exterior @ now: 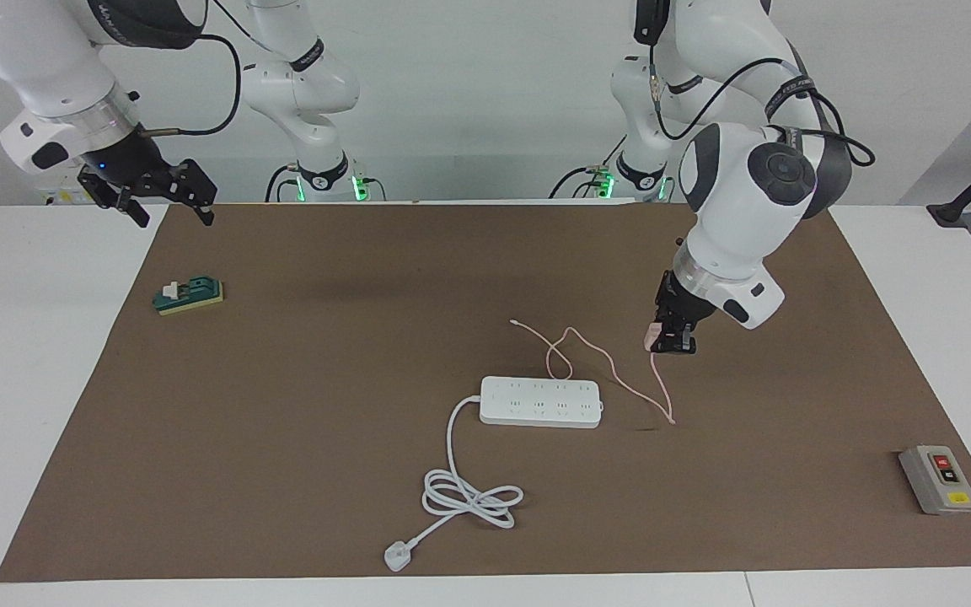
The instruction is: Plug charger into power strip
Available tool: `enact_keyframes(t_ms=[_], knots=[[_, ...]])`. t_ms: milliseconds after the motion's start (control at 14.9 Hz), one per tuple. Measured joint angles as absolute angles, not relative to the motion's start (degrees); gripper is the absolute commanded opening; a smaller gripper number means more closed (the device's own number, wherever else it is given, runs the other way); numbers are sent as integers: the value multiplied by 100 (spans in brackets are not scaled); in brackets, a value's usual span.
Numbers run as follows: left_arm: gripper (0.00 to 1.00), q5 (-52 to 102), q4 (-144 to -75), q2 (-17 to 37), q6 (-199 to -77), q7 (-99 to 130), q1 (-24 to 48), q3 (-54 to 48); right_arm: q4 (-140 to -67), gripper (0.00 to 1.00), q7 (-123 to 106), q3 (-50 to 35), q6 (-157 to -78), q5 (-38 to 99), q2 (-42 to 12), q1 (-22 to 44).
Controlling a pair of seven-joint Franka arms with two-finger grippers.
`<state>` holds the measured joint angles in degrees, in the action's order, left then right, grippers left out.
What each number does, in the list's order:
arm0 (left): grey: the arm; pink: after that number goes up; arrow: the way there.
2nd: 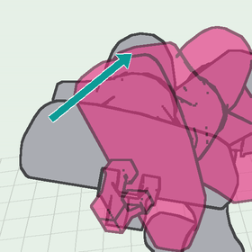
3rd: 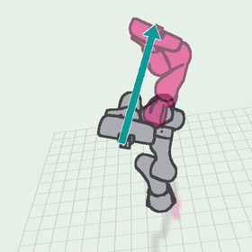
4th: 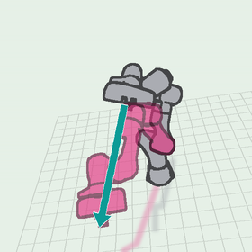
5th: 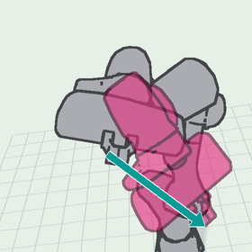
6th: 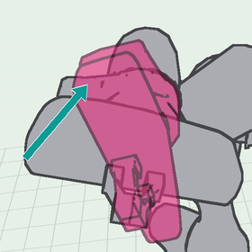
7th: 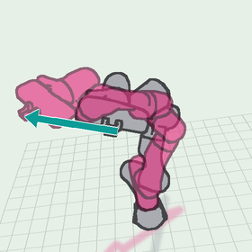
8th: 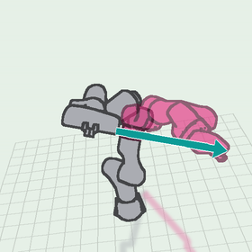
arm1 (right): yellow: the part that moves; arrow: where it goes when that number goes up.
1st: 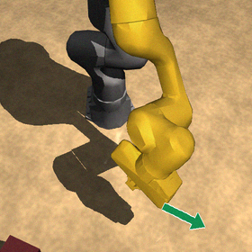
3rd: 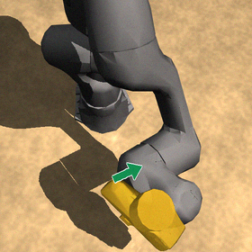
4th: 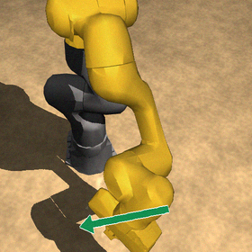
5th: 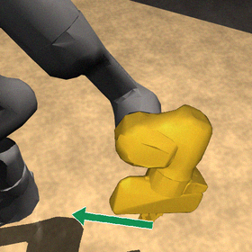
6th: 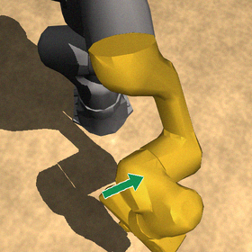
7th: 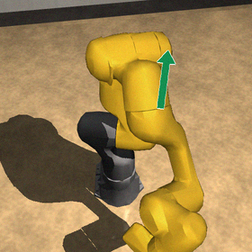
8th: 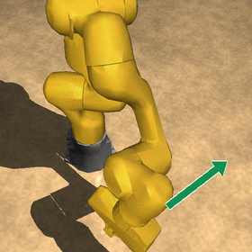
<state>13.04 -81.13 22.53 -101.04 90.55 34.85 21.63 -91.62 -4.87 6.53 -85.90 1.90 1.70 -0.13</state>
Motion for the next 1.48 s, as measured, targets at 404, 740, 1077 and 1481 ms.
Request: enact_keyframes(t_ms=[404,740,1077,1481], knots=[[0,1504,-8108,2765,-10763,9197,3679,2154,-9162,100,-487,653,-8590,190,171,-13],[0,1865,-8110,2946,-11040,9431,3769,2154,-9162,100,-487,653,-8590,190,171,-13],[0,1919,-8109,3326,-11515,9731,3999,2152,-9162,100,-487,653,-8590,190,171,-13],[0,1919,-8133,3387,-11504,9743,4012,2165,-9162,100,-487,653,-8590,190,171,-13]])
